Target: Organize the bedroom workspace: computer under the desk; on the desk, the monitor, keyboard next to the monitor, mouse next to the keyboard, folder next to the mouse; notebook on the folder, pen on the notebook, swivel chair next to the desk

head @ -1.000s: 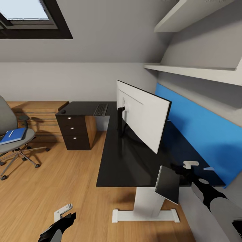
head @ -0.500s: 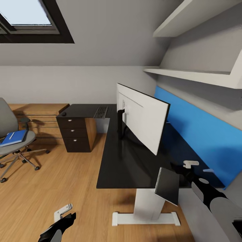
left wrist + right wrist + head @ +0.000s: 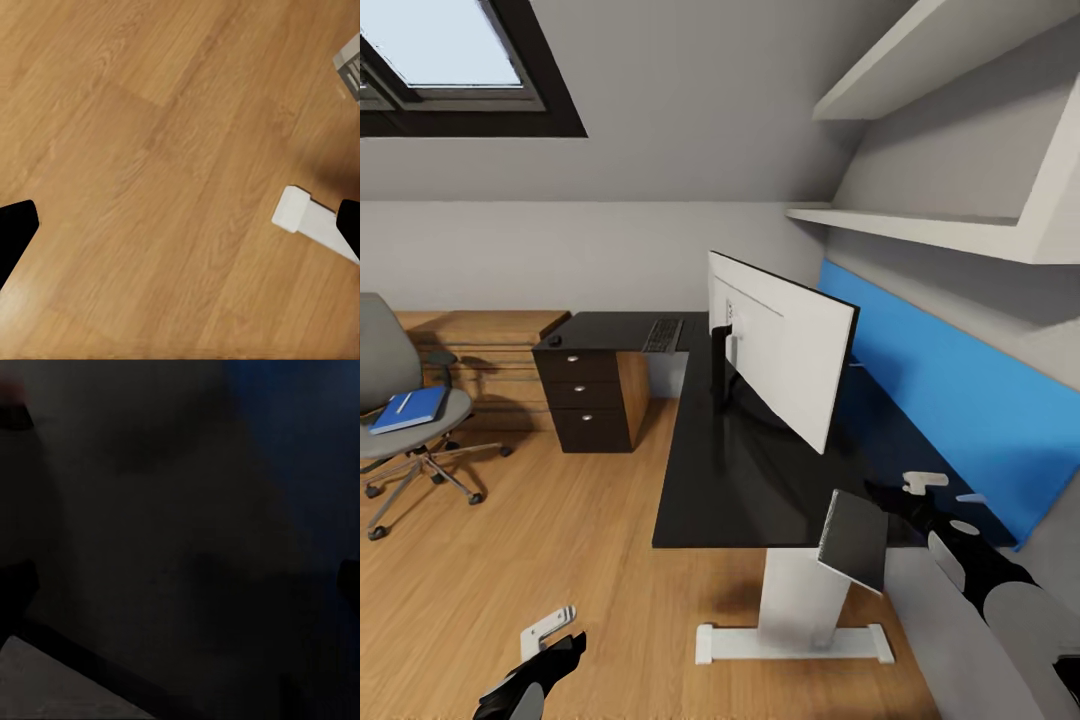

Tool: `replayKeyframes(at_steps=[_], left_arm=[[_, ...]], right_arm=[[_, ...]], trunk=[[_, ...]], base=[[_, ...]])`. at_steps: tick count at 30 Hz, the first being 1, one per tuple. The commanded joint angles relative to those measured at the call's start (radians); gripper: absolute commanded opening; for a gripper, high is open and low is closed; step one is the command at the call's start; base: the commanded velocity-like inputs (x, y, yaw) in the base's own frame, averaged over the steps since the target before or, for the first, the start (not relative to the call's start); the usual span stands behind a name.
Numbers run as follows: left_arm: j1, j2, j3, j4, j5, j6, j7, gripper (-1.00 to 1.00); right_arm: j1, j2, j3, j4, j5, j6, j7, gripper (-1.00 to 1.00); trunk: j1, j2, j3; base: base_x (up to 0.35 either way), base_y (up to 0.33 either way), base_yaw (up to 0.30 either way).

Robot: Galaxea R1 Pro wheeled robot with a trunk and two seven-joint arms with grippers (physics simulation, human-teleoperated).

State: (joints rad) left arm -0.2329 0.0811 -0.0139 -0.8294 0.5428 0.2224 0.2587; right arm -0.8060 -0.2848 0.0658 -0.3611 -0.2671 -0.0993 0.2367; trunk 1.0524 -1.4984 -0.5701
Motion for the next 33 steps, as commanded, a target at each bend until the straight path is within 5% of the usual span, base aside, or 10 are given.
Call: replayKeyframes(at_steps=[1,10,18,21,23,33], left_arm=[[0.0,0.0,-0.001,-0.002,0.008,0.004,0.006,1.0],[0.0,0.0,-0.001,-0.001,0.008,0.004,0.006,1.0],[0.0,0.0,-0.001,-0.001,0.008,0.004,0.005,1.0],[0.0,0.0,-0.001,-0.001,0.008,0.004,0.005,1.0],[0.0,0.0,-0.001,-0.001,0.007,0.003,0.005,1.0],[0.0,0.0,-0.001,-0.001,0.005,0.003,0.005,1.0]], right_arm=[[-0.001,-0.001,0.006,-0.007,-0.013,0.012,0.002,1.0],[0.001,-0.005,0.005,-0.048,-0.093,0.077,0.003,1.0],[0.001,-0.004,0.006,-0.056,-0.1,0.094,0.004,1.0],[0.001,-0.003,0.005,-0.067,-0.101,0.136,0.004,1.0],[0.001,-0.001,0.003,-0.107,-0.131,0.245,0.004,1.0],[0.001,-0.002,0.003,-0.122,-0.173,0.277,0.004,1.0]], trunk=[[-0.001,-0.001,-0.001],[-0.001,-0.001,-0.001],[-0.001,-0.001,-0.001],[-0.001,-0.001,-0.001],[-0.001,-0.001,-0.001],[-0.001,-0.001,0.003]], base=[[-0.29,0.06,0.0],[-0.319,0.072,0.0],[-0.33,0.081,0.0],[-0.328,0.119,0.0],[-0.294,0.192,0.0],[-0.13,0.11,-0.124]])
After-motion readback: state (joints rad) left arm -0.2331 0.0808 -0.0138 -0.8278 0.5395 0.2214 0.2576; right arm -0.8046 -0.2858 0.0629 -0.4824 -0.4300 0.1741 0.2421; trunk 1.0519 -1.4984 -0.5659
